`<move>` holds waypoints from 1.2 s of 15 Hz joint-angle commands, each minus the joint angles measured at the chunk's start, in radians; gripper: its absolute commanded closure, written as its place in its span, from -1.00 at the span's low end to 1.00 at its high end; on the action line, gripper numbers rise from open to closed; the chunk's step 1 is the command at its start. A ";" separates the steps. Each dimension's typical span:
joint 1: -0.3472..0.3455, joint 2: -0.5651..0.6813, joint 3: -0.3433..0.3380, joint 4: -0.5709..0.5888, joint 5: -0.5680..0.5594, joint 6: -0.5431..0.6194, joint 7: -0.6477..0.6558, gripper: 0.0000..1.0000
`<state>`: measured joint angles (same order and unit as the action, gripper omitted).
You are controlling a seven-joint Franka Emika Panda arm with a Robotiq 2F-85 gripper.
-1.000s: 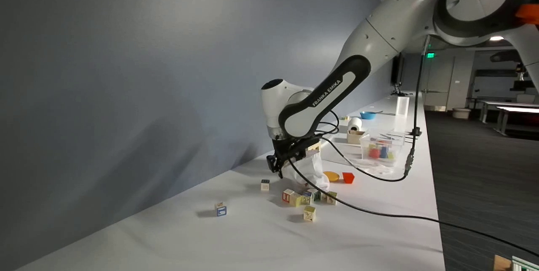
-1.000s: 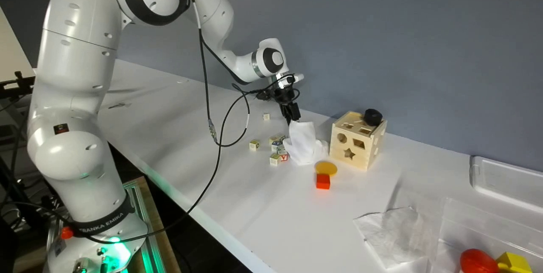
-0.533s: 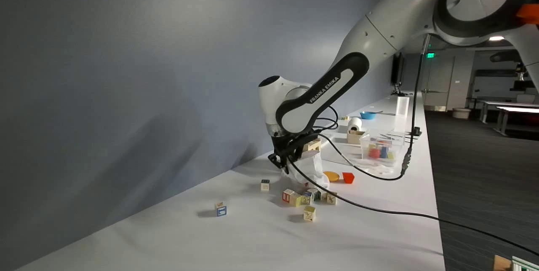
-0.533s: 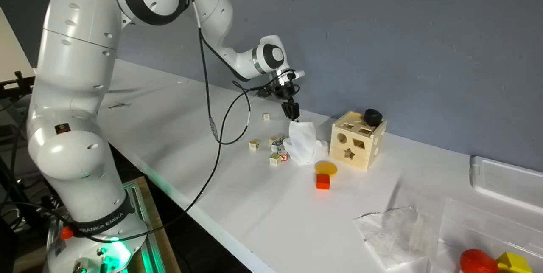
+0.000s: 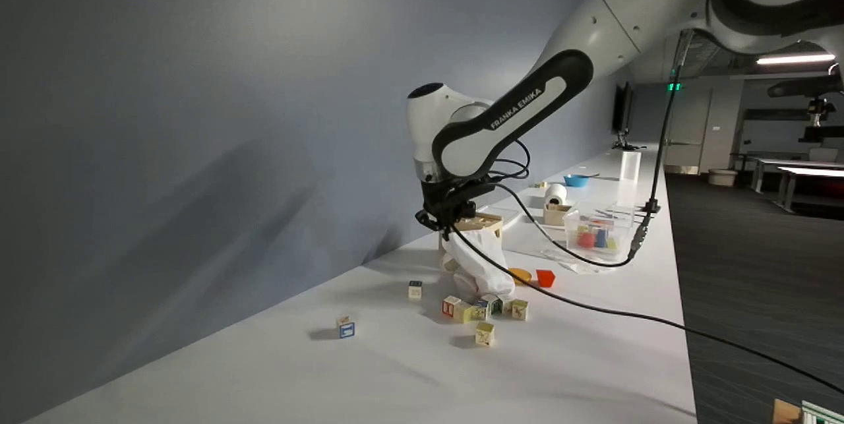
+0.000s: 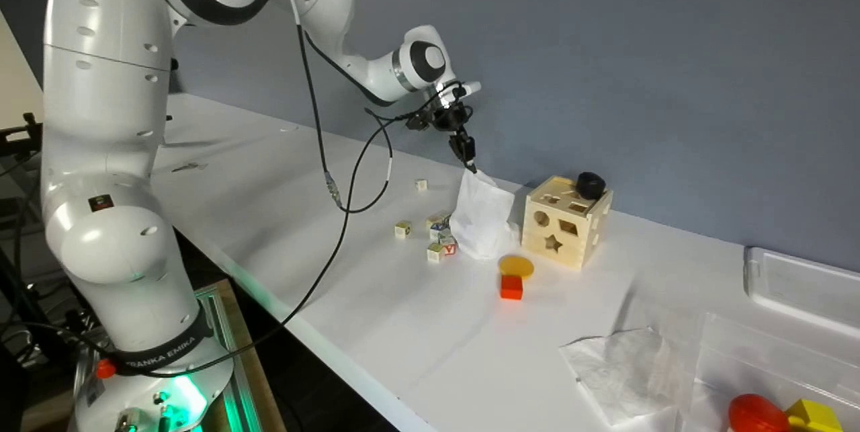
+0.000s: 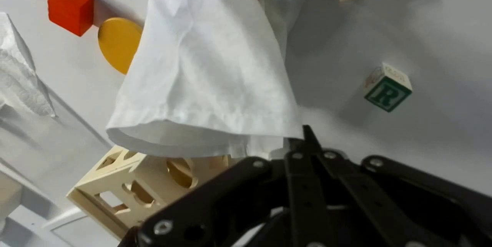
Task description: Pick up two blocks and put them into the carrier bag
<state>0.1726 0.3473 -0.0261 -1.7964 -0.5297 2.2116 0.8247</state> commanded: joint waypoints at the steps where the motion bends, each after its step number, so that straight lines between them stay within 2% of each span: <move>1: 0.032 -0.109 -0.005 -0.054 -0.015 0.001 0.052 0.99; 5: 0.051 -0.195 0.000 -0.098 -0.096 -0.025 0.160 0.99; 9: 0.034 -0.237 0.022 -0.153 -0.169 -0.070 0.276 0.99; 13: 0.018 -0.243 0.036 -0.200 -0.200 -0.066 0.349 0.99; 18: 0.004 -0.220 0.030 -0.221 -0.346 -0.077 0.483 0.99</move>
<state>0.1951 0.1389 -0.0085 -1.9905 -0.7863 2.1382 1.2238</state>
